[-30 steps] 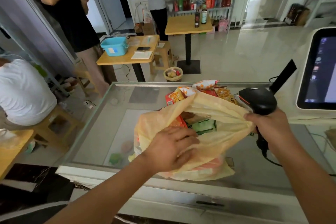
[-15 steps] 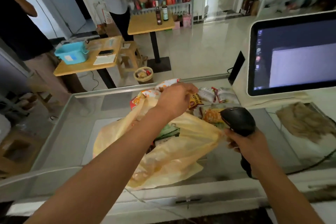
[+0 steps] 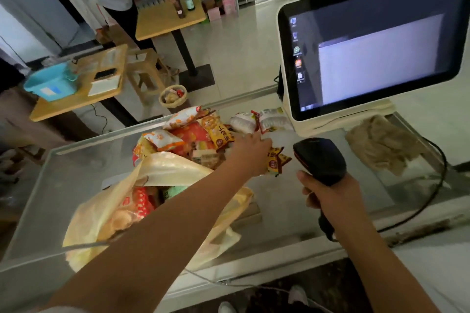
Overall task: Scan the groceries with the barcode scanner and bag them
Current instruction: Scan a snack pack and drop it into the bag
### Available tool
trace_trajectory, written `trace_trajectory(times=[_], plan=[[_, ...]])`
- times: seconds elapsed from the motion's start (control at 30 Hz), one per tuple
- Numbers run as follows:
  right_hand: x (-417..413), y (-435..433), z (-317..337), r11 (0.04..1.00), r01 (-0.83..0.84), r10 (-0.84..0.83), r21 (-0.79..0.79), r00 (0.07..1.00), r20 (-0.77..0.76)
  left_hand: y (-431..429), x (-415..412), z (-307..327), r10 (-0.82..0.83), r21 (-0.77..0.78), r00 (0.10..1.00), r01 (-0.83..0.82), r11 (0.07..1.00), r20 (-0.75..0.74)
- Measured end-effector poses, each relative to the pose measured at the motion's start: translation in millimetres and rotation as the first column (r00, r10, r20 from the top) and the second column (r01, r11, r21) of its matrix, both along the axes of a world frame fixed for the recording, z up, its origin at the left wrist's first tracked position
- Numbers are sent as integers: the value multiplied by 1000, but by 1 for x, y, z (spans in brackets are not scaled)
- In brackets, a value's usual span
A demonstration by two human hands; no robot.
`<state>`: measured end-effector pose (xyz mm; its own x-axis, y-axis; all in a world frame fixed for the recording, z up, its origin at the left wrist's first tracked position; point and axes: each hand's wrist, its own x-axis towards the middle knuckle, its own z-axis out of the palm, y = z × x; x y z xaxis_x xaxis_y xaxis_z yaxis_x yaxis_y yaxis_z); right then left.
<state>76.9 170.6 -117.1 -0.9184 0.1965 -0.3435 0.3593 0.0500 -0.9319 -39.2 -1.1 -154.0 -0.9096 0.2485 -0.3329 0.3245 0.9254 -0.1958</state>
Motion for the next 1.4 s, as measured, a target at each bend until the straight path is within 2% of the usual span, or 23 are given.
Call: trace_trajectory(times=[0.07, 0.1, 0.13, 0.17, 0.2, 0.23, 0.3, 0.37, 0.4, 0.47, 0.53, 0.67, 0.73, 0.87, 0.97, 1.03, 1.17, 1.4], plan=[[-1, 8, 2, 1000, -28, 28, 5, 1000, -7, 0, -1, 5, 54, 100, 997, -48, 994, -59], [-1, 10, 5, 999, -45, 46, 8, 999, -15, -4, -1, 11, 115, 215, 993, -104, 971, -37], [-1, 12, 8, 998, -65, 65, 8, 998, -27, -9, 1, 20, 184, 366, 983, -180, 913, 22], [-1, 13, 13, 997, -83, 83, 5, 996, -41, -17, 4, 30, 248, 534, 963, -266, 803, 107], [0, 13, 18, 995, -96, 96, -2, 994, -56, -24, 7, 40, 297, 695, 934, -347, 629, 198], [0, 13, 24, 994, -106, 105, -7, 992, -71, -32, 10, 51, 331, 814, 901, -406, 416, 280], [2, 7, 37, 992, -127, 126, 4, 985, -116, -44, 21, 71, 345, 868, 814, -496, -5, 467], [5, 0, 48, 990, -139, 144, 38, 976, -163, -51, 34, 87, 190, 721, 706, -606, -336, 682], [6, -3, 53, 988, -144, 151, 54, 973, -176, -53, 40, 95, 80, 606, 649, -651, -458, 757], [12, -11, 62, 983, -174, 182, 58, 964, -196, -56, 54, 104, -108, 403, 587, -666, -628, 802], [20, -16, 69, 974, -216, 224, 62, 954, -202, -54, 64, 111, -166, 323, 583, -639, -698, 795], [35, -17, 74, 966, -259, 259, 29, 944, -206, -42, 77, 121, -4, 421, 620, -538, -730, 785], [42, -16, 75, 963, -270, 268, 19, 941, -208, -42, 80, 123, 34, 446, 640, -495, -746, 768], [53, -14, 77, 966, -259, 256, 18, 940, -225, -38, 85, 128, 68, 421, 697, -349, -837, 714], [62, -14, 83, 963, -269, 268, 34, 924, -272, -31, 88, 126, 107, 483, 723, -337, -808, 683], [68, -17, 88, 959, -282, 270, -3, 922, -276, -24, 88, 121, 106, 429, 737, -265, -864, 668], [80, -29, 93, 944, -307, 278, -118, 936, -215, -8, 87, 119, 100, 264, 829, -59, -963, 550], [88, -41, 87, 962, -251, 224, -108, 950, -216, -1, 94, 122, 112, 252, 895, 0, -968, 431]])
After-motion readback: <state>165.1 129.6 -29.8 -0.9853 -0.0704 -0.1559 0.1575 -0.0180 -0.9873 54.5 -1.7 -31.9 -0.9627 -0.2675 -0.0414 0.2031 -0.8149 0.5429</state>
